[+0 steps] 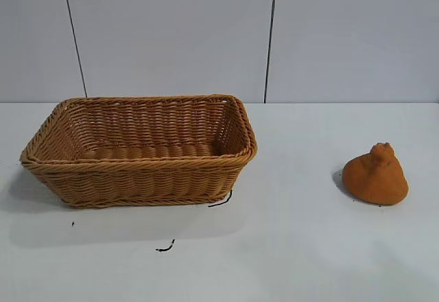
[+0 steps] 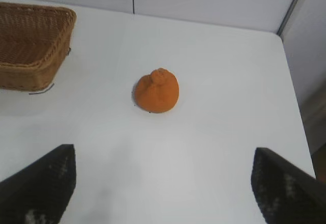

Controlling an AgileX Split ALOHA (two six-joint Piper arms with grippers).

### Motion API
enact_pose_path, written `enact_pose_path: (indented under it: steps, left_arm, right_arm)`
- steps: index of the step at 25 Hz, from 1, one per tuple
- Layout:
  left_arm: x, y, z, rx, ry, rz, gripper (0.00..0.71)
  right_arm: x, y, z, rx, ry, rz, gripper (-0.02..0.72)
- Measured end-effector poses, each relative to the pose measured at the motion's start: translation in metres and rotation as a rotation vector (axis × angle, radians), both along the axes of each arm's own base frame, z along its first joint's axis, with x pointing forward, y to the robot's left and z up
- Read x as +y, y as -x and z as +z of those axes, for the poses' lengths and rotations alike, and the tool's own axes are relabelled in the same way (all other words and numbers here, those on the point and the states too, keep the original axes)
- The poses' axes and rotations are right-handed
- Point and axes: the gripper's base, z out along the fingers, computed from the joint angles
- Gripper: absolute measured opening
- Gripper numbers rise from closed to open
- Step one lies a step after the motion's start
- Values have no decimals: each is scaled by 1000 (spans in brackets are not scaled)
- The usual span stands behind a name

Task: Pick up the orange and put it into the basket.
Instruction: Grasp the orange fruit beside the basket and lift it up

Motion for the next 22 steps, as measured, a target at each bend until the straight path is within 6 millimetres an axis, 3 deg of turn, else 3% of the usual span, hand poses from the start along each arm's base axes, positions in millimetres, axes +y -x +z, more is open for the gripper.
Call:
enact_pose_path:
  steps: [4,5,6,12,17,22]
  left_arm:
    - [0,0,0,0,0,0,639]
    - [0,0,0,0,0,0,639]
    - [0,0,0,0,0,0,639]
    - [0,0,0,0,0,0,639]
    - [0,0,0,0,0,0,639]
    - [0,0,0,0,0,0,639]
  right_arm:
    - [3,-50,7,166,-10,-12,667]
    - [3,-50,7,166,-10,-12,667]
    - [4,-78,7,250,-15,-21,667]
    - [9,-173,4,457,-23,-37,667]
    - [18,-249,-12,582,-74,-35,667]
    - [23,-303,-35,650,-101,-36,667]
